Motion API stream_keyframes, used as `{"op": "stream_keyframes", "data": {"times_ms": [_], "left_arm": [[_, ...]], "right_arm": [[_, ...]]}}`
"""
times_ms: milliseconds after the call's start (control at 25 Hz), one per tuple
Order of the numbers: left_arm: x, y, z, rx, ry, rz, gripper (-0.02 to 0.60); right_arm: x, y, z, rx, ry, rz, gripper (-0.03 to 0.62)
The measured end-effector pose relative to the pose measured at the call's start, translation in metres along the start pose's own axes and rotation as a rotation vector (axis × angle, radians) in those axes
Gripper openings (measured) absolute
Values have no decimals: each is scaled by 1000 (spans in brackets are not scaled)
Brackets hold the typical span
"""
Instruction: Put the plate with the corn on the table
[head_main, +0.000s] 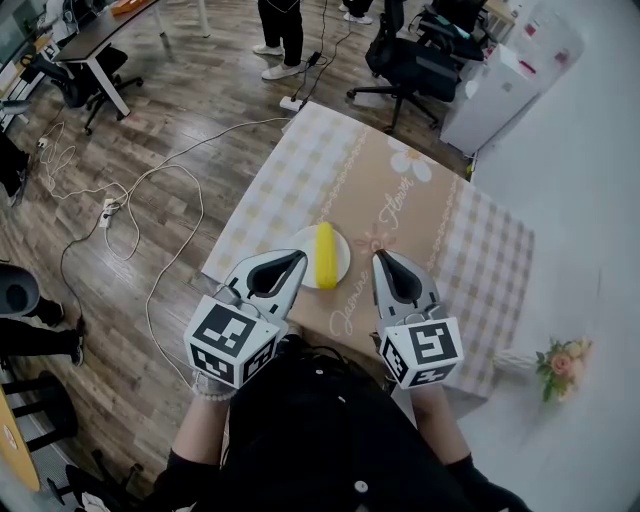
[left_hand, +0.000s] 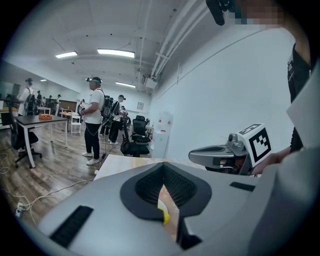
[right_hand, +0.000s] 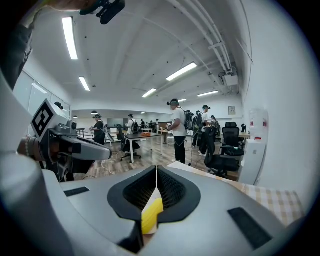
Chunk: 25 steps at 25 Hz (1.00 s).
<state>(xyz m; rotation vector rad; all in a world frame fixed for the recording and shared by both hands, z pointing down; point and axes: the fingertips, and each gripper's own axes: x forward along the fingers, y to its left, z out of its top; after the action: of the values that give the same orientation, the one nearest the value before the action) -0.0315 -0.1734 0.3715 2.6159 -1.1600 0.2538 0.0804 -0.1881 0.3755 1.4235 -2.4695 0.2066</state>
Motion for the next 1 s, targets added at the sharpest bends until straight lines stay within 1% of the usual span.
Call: {"op": "stream_keyframes", "data": {"times_ms": [360, 520, 1000], "left_arm": [[4, -3, -2, -3, 6, -18, 14], [5, -3, -2, -8, 8, -23, 14], [4, 1, -7, -19, 16, -17, 14]], "right_arm": [[0, 0, -4, 8, 6, -3, 43], [2, 2, -3, 42, 2, 8, 43], [7, 5, -5, 57, 5, 21, 43]]}}
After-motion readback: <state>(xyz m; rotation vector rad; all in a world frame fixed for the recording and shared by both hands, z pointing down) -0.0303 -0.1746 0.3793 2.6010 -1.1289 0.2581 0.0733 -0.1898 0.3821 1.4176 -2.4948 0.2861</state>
